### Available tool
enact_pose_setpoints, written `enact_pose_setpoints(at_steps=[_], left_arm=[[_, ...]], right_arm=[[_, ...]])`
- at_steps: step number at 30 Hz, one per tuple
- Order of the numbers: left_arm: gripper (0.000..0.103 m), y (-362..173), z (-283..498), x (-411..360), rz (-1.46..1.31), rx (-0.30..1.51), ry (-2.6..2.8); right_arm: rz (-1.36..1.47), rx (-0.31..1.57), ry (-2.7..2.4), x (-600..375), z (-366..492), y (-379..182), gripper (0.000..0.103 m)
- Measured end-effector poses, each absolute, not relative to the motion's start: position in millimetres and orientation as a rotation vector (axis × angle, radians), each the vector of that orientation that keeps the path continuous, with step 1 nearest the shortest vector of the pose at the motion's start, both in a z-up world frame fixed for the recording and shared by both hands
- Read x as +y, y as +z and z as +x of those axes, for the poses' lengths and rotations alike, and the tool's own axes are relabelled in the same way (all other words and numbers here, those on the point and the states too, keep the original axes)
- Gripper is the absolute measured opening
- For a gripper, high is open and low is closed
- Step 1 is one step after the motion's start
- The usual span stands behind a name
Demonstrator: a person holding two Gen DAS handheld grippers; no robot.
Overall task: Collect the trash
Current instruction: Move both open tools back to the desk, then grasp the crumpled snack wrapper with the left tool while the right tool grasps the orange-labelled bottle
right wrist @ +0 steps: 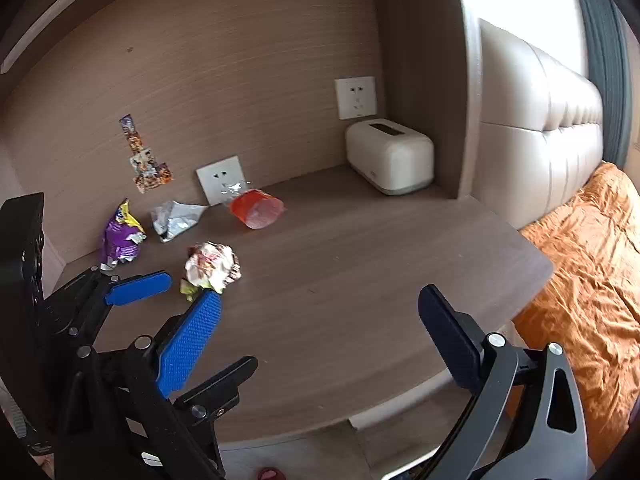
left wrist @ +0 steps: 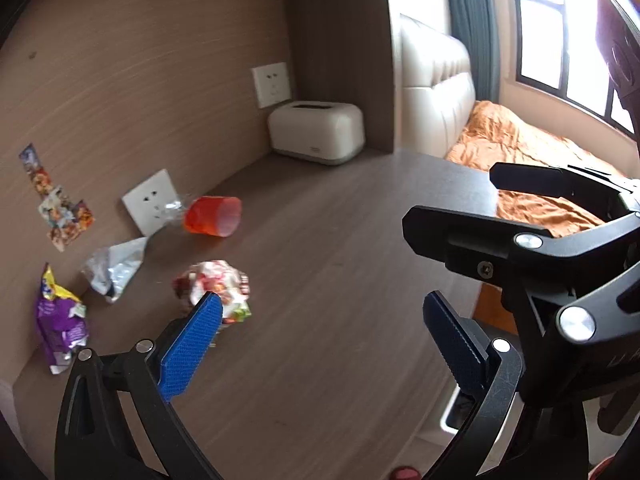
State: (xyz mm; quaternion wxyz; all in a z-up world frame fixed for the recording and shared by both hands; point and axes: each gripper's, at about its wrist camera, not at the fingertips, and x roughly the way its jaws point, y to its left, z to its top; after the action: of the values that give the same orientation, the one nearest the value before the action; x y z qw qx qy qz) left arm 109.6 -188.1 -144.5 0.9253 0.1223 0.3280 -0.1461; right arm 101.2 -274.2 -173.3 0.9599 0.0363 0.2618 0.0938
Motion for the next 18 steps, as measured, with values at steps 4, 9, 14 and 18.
enact_pose_setpoints(at_steps=[4, 9, 14, 18], left_arm=[[0.098, -143.3, 120.6, -150.3, 0.233, 0.678, -0.222], [0.098, -151.1, 132.1, -126.2, 0.177, 0.702, -0.130], [0.098, -163.9, 151.6, -122.2, 0.108, 0.737, -0.055], [0.098, -175.5, 169.9, -127.3, 0.091, 0.764, 0.052]], right_arm=[[0.018, 0.519, 0.244, -240.8, 123.1, -160.5, 0.098], [-0.066, 0.527, 0.308, -214.8, 150.4, -151.1, 0.098], [-0.114, 0.561, 0.410, -207.3, 190.5, -159.4, 0.098], [-0.152, 0.593, 0.521, -209.9, 226.0, -169.9, 0.098]])
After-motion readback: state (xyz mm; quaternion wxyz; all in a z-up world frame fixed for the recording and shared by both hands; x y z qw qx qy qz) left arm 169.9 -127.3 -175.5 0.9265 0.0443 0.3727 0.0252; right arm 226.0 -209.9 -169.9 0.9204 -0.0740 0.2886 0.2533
